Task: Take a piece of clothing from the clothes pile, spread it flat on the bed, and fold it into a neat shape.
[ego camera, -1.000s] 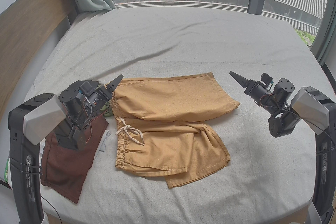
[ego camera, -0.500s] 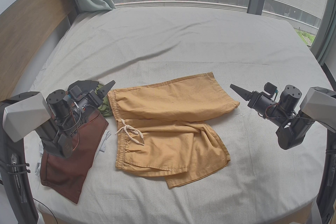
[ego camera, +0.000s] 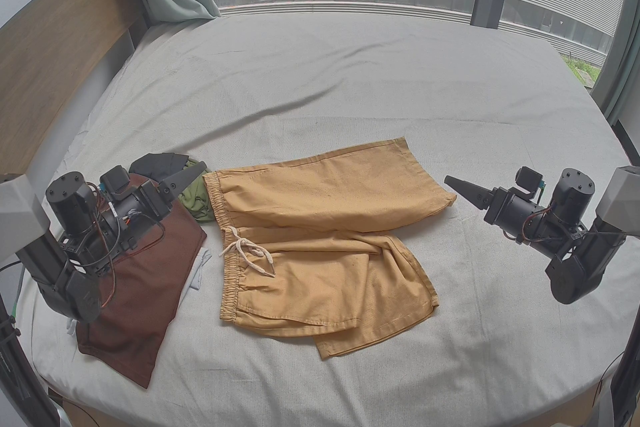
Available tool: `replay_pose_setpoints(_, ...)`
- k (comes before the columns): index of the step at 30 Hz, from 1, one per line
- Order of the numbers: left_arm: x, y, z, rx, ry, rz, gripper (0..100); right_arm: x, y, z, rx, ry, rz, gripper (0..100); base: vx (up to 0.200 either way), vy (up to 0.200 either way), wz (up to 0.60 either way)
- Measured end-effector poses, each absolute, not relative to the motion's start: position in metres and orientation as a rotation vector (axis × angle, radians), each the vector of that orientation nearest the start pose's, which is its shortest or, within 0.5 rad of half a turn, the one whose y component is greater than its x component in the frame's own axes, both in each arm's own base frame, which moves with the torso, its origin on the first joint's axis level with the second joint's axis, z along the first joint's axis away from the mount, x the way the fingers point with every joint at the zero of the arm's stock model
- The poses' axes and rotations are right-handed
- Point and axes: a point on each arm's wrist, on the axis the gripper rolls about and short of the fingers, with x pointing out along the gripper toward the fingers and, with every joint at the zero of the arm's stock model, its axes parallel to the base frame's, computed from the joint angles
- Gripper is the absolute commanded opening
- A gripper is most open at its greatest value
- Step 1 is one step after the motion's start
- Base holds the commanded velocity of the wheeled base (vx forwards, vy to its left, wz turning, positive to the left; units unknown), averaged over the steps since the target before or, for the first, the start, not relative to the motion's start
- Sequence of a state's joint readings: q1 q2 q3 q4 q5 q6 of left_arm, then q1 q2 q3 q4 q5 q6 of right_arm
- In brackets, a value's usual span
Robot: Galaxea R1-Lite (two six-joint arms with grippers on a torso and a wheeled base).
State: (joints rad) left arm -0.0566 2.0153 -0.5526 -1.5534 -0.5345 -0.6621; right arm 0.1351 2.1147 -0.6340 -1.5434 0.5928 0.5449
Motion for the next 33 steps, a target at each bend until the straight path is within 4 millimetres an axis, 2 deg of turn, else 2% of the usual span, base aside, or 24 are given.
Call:
replay_pose_setpoints(7,0.297,-0.027,0.121,-0.589,0.124,-0.627,100,0.311,0.064,0.097,0.477,0.178,0.745,100,0.0,0.0,0.0)
replay_pose_setpoints(15,0.277,-0.027,0.11,-0.465,0.162,-0.657,100,0.292,0.066,0.089,0.447,0.231,0.749,100,0.0,0.0,0.0)
replay_pose_setpoints(23,0.273,-0.026,0.096,-0.359,0.183,-0.659,100,0.283,0.069,0.087,0.443,0.254,0.763,100,0.0,0.0,0.0)
replay_pose_setpoints(33,0.269,-0.026,0.07,-0.312,0.267,-0.654,100,0.276,0.066,0.077,0.454,0.311,0.757,100,0.0,0.0,0.0)
